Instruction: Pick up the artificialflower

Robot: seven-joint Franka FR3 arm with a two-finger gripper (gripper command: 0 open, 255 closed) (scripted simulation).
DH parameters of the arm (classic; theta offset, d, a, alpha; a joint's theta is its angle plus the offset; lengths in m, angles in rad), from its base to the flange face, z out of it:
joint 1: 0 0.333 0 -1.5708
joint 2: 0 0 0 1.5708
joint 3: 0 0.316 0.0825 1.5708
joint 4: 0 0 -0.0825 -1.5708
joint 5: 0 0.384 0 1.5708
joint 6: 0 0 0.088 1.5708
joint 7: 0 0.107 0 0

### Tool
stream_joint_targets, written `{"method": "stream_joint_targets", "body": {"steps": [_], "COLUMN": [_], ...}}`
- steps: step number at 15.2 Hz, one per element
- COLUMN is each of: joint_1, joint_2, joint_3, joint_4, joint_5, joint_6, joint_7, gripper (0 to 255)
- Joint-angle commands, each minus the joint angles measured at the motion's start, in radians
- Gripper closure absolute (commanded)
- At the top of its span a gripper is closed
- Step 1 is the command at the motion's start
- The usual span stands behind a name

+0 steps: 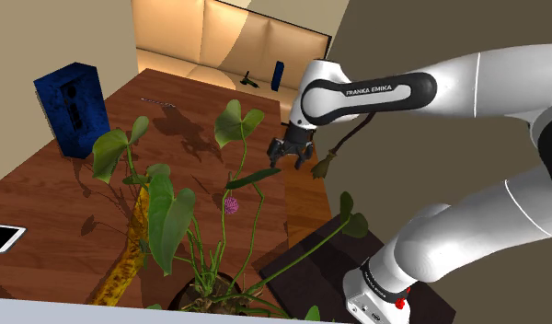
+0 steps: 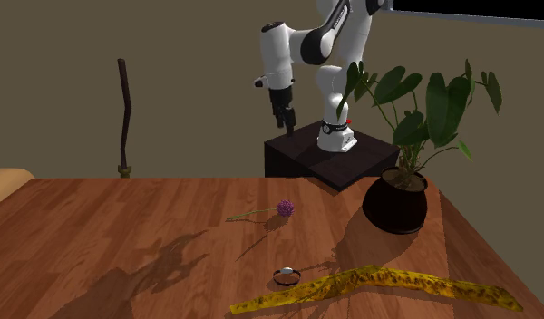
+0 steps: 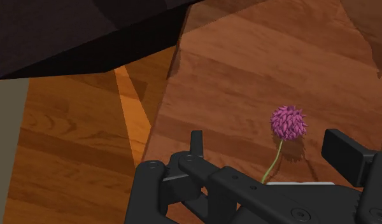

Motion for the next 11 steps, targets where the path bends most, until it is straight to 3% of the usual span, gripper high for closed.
{"method": "stream_joint_targets", "body": {"steps": [1,11], "joint_1": [0.000,0.017], "joint_2": [0.078,0.475], "joint_3": [0.010,0.032], "joint_4": [0.021,0.194], "joint_5": [0.015,0.070], "joint_6": [0.058,0.288], "joint_7": [0.034,0.185], "gripper": [0,0]}}
